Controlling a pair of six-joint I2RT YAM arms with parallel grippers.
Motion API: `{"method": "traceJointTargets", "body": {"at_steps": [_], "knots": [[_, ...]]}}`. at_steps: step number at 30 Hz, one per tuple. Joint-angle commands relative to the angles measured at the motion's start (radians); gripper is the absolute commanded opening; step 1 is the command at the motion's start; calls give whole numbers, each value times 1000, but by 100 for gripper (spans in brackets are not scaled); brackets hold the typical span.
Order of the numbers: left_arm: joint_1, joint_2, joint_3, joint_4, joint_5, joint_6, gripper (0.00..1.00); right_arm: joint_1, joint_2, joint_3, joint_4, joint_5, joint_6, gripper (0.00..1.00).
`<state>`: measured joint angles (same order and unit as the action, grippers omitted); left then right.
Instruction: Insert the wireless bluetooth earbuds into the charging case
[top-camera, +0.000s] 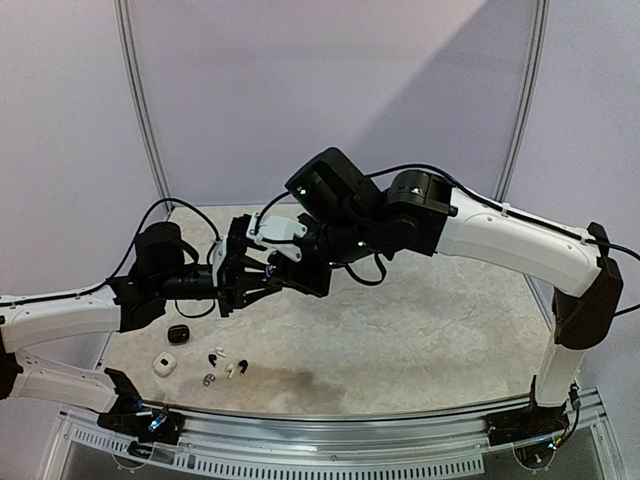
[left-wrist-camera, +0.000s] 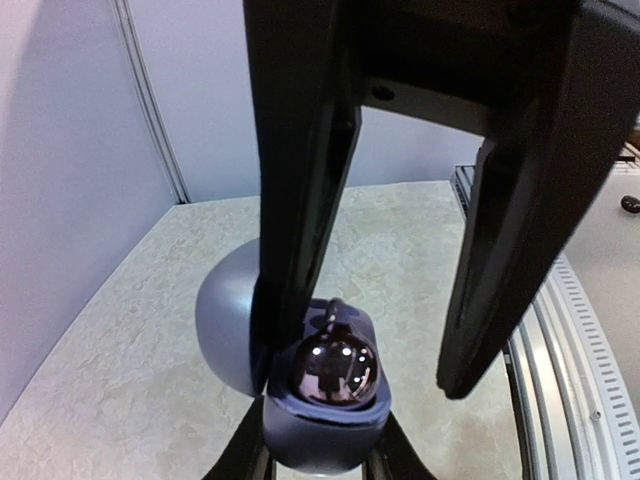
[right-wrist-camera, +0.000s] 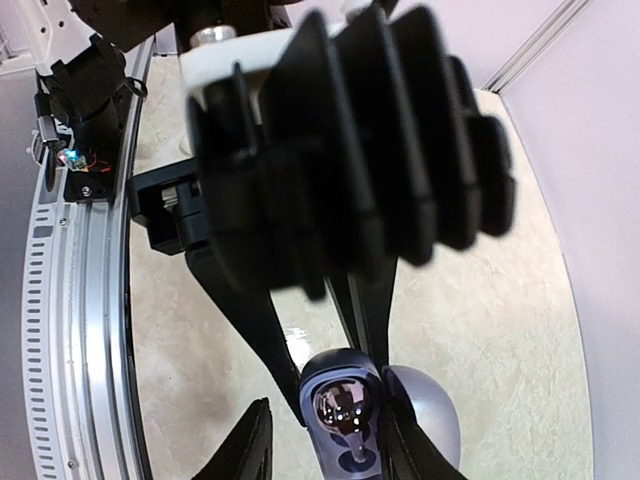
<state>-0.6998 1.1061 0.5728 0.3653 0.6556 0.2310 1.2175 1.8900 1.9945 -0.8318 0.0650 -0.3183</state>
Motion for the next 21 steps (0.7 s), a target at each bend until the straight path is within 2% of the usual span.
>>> {"method": "traceJointTargets", "body": {"at_steps": [1,7,14,21], "knots": [[-15,6,-5,11,89,6,0,-44,-65,-27,76,30,1,38],[-12,18,2,18,104,-16,0,-47,-66,-27,74,34,-24,37],[-10,20,2,26,98,-25,0,-51,-88,-64,60,33,-31,27],[-9,18,1,24,96,-15,0,-56,-118,-113,83,13,-31,24]]}}
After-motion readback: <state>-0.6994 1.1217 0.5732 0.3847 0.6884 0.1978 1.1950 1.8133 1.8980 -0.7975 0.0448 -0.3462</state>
